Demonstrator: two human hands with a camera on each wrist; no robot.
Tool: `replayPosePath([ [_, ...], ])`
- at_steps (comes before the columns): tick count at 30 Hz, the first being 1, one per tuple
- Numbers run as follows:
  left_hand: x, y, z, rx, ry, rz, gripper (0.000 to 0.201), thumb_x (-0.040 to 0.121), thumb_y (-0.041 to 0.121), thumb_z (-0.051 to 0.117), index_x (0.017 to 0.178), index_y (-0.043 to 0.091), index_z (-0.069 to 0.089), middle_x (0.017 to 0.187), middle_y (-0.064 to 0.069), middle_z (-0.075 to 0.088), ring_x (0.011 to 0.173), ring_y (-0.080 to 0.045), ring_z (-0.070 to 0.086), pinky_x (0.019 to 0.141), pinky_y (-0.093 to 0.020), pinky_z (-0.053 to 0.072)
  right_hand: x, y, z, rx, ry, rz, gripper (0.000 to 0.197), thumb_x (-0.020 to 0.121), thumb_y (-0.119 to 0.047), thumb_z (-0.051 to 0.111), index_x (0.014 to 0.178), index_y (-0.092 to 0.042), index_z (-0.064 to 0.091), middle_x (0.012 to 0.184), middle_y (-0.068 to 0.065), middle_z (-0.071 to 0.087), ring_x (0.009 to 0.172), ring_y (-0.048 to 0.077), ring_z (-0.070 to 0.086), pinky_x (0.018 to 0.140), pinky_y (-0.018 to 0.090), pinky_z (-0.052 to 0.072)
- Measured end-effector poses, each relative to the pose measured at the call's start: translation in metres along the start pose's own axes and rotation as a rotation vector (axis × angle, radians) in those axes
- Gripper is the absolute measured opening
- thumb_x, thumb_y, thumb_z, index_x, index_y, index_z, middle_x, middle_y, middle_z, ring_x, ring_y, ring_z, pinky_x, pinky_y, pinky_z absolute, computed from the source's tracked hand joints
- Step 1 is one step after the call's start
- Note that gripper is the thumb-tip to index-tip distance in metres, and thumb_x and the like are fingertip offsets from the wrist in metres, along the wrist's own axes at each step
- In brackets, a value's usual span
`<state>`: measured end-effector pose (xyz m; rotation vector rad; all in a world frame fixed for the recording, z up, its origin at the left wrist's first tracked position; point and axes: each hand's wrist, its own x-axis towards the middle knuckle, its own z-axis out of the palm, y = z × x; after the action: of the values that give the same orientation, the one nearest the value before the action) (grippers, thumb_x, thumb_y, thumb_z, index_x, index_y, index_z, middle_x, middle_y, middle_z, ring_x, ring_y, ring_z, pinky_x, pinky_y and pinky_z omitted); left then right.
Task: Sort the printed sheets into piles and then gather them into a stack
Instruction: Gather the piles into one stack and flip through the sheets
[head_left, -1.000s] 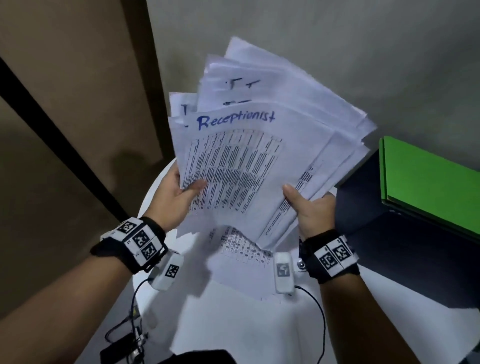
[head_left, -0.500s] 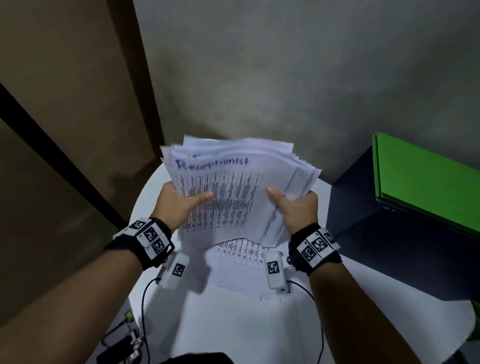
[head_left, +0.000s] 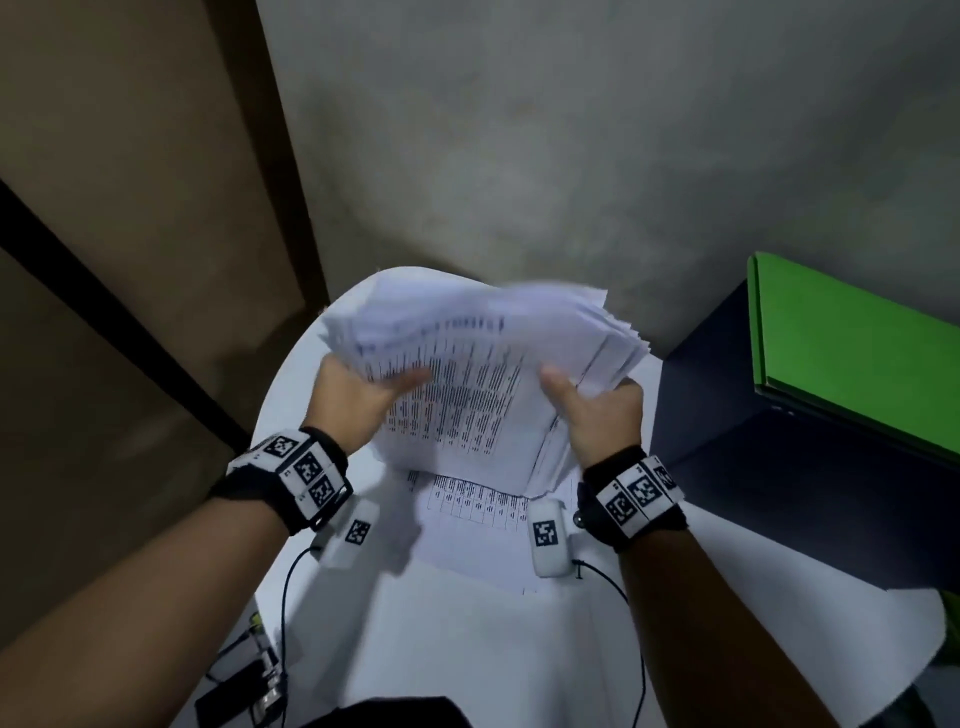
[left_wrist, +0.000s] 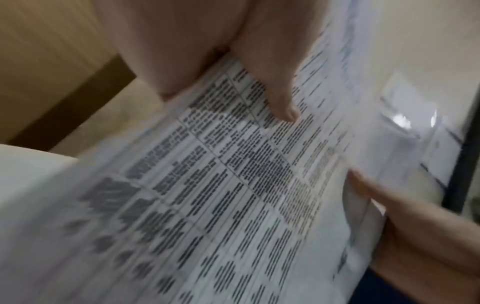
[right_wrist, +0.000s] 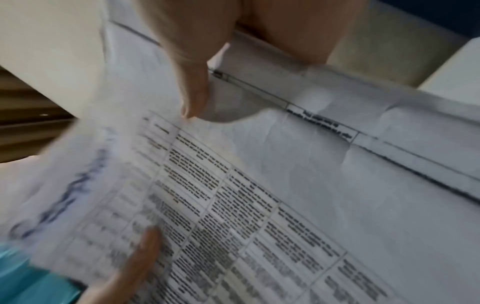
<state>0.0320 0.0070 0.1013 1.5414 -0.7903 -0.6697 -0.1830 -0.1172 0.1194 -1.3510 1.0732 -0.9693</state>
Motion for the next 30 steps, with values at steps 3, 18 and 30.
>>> replayPosePath([
  [3, -0.002, 0.013, 0.005, -0.047, 0.202, 0.041, 0.027, 0.075, 0.024, 0.084, 0.099, 0.025, 0.071, 0.086, 0.006, 0.075, 0.079, -0.007, 0.074, 0.07, -0.029, 0.062, -0.007, -0.005, 0.003, 0.052, -0.029, -0.031, 0.013, 0.084, -0.005, 0.075, 0.082, -0.018, 0.072, 0.07, -0.014, 0.075, 0.071, 0.002, 0.072, 0.067, 0.02, 0.059],
  [18, 0.009, -0.019, 0.011, 0.072, 0.075, -0.173, 0.033, 0.085, 0.031, 0.074, 0.111, 0.013, 0.07, 0.088, 0.009, 0.071, 0.09, -0.024, 0.071, 0.074, -0.028, 0.058, 0.001, 0.099, 0.006, -0.388, 0.054, 0.348, 0.104, 0.059, -0.041, 0.092, 0.144, -0.015, 0.04, 0.14, 0.007, 0.056, 0.127, 0.023, 0.056, 0.107, 0.044, 0.047],
  [30, 0.001, -0.017, -0.06, 0.091, 0.136, -0.129, 0.025, 0.09, 0.023, 0.071, 0.113, 0.012, 0.067, 0.09, 0.006, 0.076, 0.063, 0.009, 0.065, 0.08, -0.029, 0.052, -0.006, 0.158, 0.005, -1.082, -0.067, 0.589, 0.093, 0.084, -0.016, 0.074, 0.152, 0.001, 0.011, 0.151, 0.025, 0.031, 0.138, 0.04, 0.038, 0.111, 0.047, 0.04],
])
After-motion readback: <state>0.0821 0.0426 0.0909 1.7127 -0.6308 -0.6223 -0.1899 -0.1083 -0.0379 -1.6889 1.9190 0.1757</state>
